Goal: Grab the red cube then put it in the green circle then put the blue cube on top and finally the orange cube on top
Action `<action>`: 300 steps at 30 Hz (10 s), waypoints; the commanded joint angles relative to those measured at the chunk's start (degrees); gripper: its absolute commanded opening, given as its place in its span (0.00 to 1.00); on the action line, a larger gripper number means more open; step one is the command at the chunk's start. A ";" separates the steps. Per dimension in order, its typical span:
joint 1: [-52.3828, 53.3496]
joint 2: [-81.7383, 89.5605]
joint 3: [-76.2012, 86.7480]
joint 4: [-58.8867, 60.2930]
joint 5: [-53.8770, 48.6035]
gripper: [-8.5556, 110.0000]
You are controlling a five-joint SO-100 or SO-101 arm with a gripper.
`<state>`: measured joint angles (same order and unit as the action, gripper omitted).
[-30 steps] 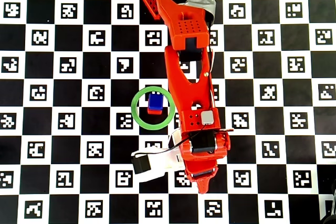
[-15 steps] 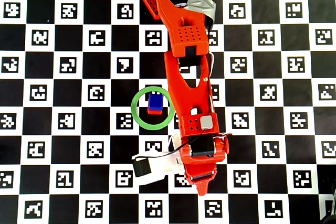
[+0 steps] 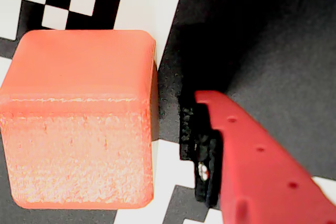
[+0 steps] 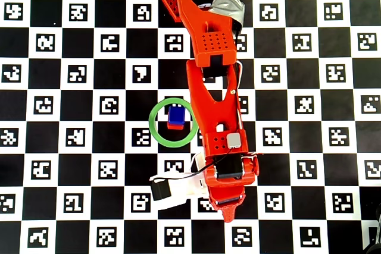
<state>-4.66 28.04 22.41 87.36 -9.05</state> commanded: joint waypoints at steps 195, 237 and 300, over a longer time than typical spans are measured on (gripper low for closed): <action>16.00 93.69 71.98 1.85 -2.81 0.37; 23.20 130.69 131.57 -23.82 -56.87 0.02; 9.93 164.36 160.05 -10.02 -76.03 0.04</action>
<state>6.50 189.49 179.30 73.83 -84.64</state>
